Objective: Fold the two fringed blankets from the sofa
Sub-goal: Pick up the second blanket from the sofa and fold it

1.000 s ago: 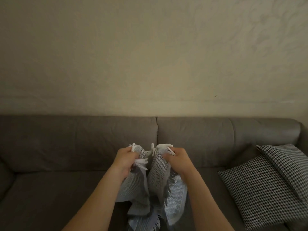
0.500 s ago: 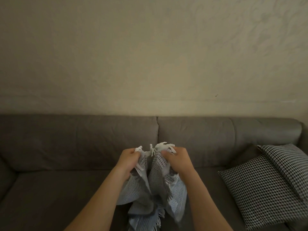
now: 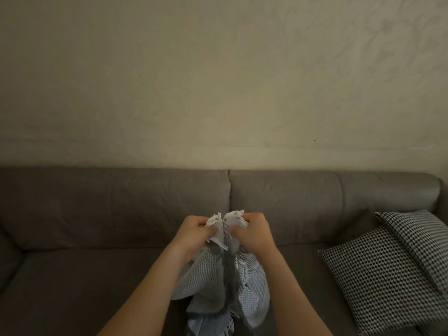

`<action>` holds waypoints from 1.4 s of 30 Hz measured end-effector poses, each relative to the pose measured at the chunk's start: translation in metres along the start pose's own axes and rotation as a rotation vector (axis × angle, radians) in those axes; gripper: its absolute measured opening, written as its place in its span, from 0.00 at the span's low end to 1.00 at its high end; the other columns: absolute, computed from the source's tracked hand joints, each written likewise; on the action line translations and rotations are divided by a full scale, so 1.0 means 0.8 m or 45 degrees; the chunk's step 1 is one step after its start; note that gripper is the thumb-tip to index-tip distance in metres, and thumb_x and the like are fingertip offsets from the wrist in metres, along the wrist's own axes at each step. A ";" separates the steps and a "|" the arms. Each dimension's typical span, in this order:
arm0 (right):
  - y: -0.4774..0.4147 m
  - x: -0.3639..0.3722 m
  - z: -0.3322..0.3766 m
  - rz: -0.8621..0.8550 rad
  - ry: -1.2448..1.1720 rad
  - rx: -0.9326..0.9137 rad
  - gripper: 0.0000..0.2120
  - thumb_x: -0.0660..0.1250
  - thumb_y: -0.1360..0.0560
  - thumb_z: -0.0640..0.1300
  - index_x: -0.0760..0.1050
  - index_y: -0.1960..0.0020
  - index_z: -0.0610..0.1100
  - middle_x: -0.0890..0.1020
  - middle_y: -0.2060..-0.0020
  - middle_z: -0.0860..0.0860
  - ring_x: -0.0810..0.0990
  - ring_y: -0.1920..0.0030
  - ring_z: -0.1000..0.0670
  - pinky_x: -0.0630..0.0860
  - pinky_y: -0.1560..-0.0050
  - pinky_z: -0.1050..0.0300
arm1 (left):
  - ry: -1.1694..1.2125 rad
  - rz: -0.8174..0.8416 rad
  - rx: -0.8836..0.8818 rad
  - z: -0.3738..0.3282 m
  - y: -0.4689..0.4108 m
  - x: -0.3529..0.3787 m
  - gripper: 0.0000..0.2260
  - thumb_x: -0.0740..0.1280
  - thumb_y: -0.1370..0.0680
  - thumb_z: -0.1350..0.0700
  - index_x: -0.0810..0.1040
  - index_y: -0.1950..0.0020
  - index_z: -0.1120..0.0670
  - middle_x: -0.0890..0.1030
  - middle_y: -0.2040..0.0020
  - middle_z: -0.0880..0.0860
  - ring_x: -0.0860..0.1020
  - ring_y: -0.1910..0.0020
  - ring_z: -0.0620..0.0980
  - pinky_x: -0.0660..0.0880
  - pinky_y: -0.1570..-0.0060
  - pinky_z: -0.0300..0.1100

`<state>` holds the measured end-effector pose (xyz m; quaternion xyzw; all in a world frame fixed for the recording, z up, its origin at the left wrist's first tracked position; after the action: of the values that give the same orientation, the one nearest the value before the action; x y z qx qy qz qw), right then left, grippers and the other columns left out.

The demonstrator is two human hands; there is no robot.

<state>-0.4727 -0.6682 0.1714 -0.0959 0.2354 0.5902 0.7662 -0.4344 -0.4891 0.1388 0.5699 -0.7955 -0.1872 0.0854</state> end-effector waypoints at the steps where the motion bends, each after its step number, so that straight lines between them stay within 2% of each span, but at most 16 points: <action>1: 0.001 0.001 0.005 -0.037 0.017 -0.035 0.16 0.74 0.31 0.42 0.70 0.69 0.37 0.69 0.75 0.52 0.64 0.71 0.55 0.64 0.71 0.57 | 0.008 -0.012 0.008 -0.002 0.001 0.001 0.07 0.69 0.17 0.65 0.87 0.46 0.62 0.87 0.50 0.65 0.85 0.53 0.59 0.83 0.47 0.58; 4: 0.008 0.006 0.022 -0.109 0.042 -0.150 0.21 0.74 0.30 0.39 0.64 0.73 0.44 0.63 0.78 0.55 0.59 0.73 0.56 0.58 0.73 0.60 | -0.003 -0.048 0.032 -0.005 0.003 -0.002 0.07 0.70 0.16 0.60 0.88 0.46 0.61 0.88 0.51 0.64 0.86 0.53 0.59 0.83 0.49 0.56; 6: 0.009 0.013 0.023 -0.079 0.094 -0.194 0.19 0.72 0.28 0.37 0.67 0.73 0.43 0.67 0.78 0.54 0.63 0.75 0.55 0.59 0.74 0.63 | 0.027 -0.044 0.019 -0.004 0.005 -0.003 0.08 0.69 0.16 0.61 0.87 0.46 0.62 0.88 0.50 0.65 0.87 0.50 0.61 0.84 0.46 0.58; 9: 0.006 0.022 0.019 -0.010 0.176 -0.207 0.12 0.68 0.24 0.35 0.75 0.67 0.39 0.74 0.75 0.50 0.66 0.73 0.55 0.63 0.72 0.62 | 0.105 -0.054 -0.003 -0.005 0.007 -0.003 0.08 0.68 0.15 0.63 0.86 0.45 0.65 0.87 0.48 0.66 0.86 0.46 0.65 0.86 0.49 0.53; 12: 0.001 0.012 0.016 -0.115 0.165 -0.187 0.12 0.69 0.24 0.35 0.76 0.66 0.41 0.74 0.75 0.49 0.66 0.74 0.54 0.63 0.72 0.63 | 0.102 -0.092 -0.005 -0.006 0.007 -0.005 0.08 0.69 0.16 0.60 0.87 0.47 0.63 0.87 0.50 0.66 0.85 0.46 0.67 0.85 0.46 0.62; 14: 0.001 0.006 0.020 -0.167 0.175 -0.201 0.13 0.70 0.25 0.36 0.76 0.68 0.40 0.72 0.77 0.51 0.65 0.74 0.53 0.62 0.73 0.63 | 0.052 -0.120 0.006 -0.008 0.006 -0.005 0.08 0.70 0.17 0.59 0.87 0.50 0.61 0.87 0.54 0.65 0.87 0.52 0.65 0.83 0.46 0.63; 17: 0.005 0.009 0.032 -0.156 0.173 -0.286 0.13 0.72 0.27 0.38 0.76 0.69 0.40 0.74 0.77 0.50 0.66 0.74 0.53 0.63 0.73 0.61 | 0.034 -0.151 0.053 -0.018 0.007 -0.003 0.08 0.69 0.17 0.61 0.87 0.52 0.61 0.86 0.60 0.62 0.84 0.60 0.55 0.83 0.55 0.53; 19: 0.010 0.012 0.039 -0.142 0.182 -0.342 0.11 0.72 0.26 0.39 0.78 0.67 0.41 0.78 0.75 0.49 0.71 0.74 0.51 0.67 0.70 0.55 | 0.022 -0.165 0.108 -0.028 0.008 -0.004 0.07 0.69 0.17 0.62 0.87 0.52 0.59 0.87 0.58 0.63 0.85 0.60 0.56 0.82 0.56 0.51; 21: 0.012 0.012 0.041 -0.151 0.209 -0.370 0.10 0.72 0.26 0.40 0.79 0.65 0.42 0.78 0.73 0.49 0.73 0.73 0.48 0.66 0.69 0.54 | 0.021 -0.185 0.161 -0.037 0.010 -0.007 0.07 0.70 0.17 0.63 0.87 0.50 0.56 0.88 0.56 0.59 0.87 0.57 0.55 0.85 0.55 0.51; 24: 0.016 0.008 0.043 -0.182 0.155 -0.380 0.08 0.73 0.24 0.40 0.83 0.62 0.46 0.78 0.74 0.54 0.74 0.72 0.51 0.65 0.70 0.62 | 0.114 -0.219 0.176 -0.042 0.012 -0.012 0.08 0.71 0.19 0.65 0.83 0.43 0.53 0.88 0.50 0.55 0.88 0.52 0.53 0.87 0.56 0.49; 27: 0.021 0.002 0.045 -0.219 0.089 -0.370 0.06 0.75 0.24 0.41 0.87 0.58 0.49 0.81 0.72 0.57 0.79 0.70 0.54 0.67 0.70 0.67 | 0.118 -0.212 0.165 -0.043 0.011 -0.011 0.09 0.73 0.20 0.63 0.82 0.41 0.53 0.87 0.48 0.55 0.88 0.52 0.52 0.87 0.56 0.48; 30: 0.019 0.000 0.039 -0.200 0.033 -0.287 0.03 0.78 0.26 0.42 0.88 0.58 0.47 0.81 0.73 0.59 0.78 0.71 0.60 0.67 0.69 0.70 | 0.053 -0.218 0.148 -0.044 0.012 -0.012 0.09 0.75 0.21 0.62 0.84 0.43 0.52 0.88 0.49 0.55 0.88 0.52 0.52 0.87 0.51 0.53; 35: 0.017 -0.001 0.038 -0.171 0.016 -0.233 0.02 0.81 0.29 0.44 0.88 0.58 0.47 0.83 0.71 0.58 0.80 0.69 0.60 0.70 0.68 0.69 | 0.050 -0.213 0.121 -0.044 0.013 -0.007 0.07 0.76 0.22 0.62 0.85 0.46 0.53 0.88 0.53 0.57 0.88 0.54 0.54 0.87 0.51 0.55; 37: 0.016 0.003 0.039 -0.104 -0.036 -0.245 0.03 0.79 0.27 0.42 0.89 0.55 0.48 0.86 0.68 0.56 0.81 0.68 0.60 0.72 0.67 0.68 | 0.049 -0.211 0.129 -0.046 0.014 -0.005 0.05 0.76 0.22 0.62 0.86 0.48 0.54 0.89 0.54 0.57 0.88 0.56 0.54 0.87 0.55 0.53; 40: 0.015 0.008 0.039 -0.010 -0.041 -0.270 0.08 0.75 0.24 0.38 0.89 0.51 0.49 0.86 0.66 0.54 0.80 0.69 0.59 0.74 0.68 0.64 | 0.057 -0.245 0.135 -0.049 0.016 -0.007 0.05 0.78 0.23 0.60 0.86 0.48 0.55 0.89 0.55 0.56 0.88 0.58 0.52 0.84 0.61 0.44; 42: 0.014 0.005 0.038 -0.019 -0.051 -0.263 0.05 0.77 0.24 0.40 0.89 0.51 0.48 0.87 0.65 0.55 0.84 0.65 0.59 0.75 0.66 0.66 | 0.091 -0.278 0.112 -0.050 0.018 -0.008 0.05 0.77 0.23 0.62 0.85 0.48 0.56 0.88 0.55 0.58 0.88 0.58 0.53 0.84 0.62 0.44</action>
<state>-0.4747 -0.6486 0.1974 -0.1643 0.1571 0.6073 0.7613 -0.4309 -0.4869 0.1813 0.6627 -0.7326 -0.1399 0.0676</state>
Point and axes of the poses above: each hand's wrist, its own y-axis away from the middle knuckle, its own x-axis out of the palm, z = x × y, the point moved 9 cm from there along -y, towards the middle knuckle
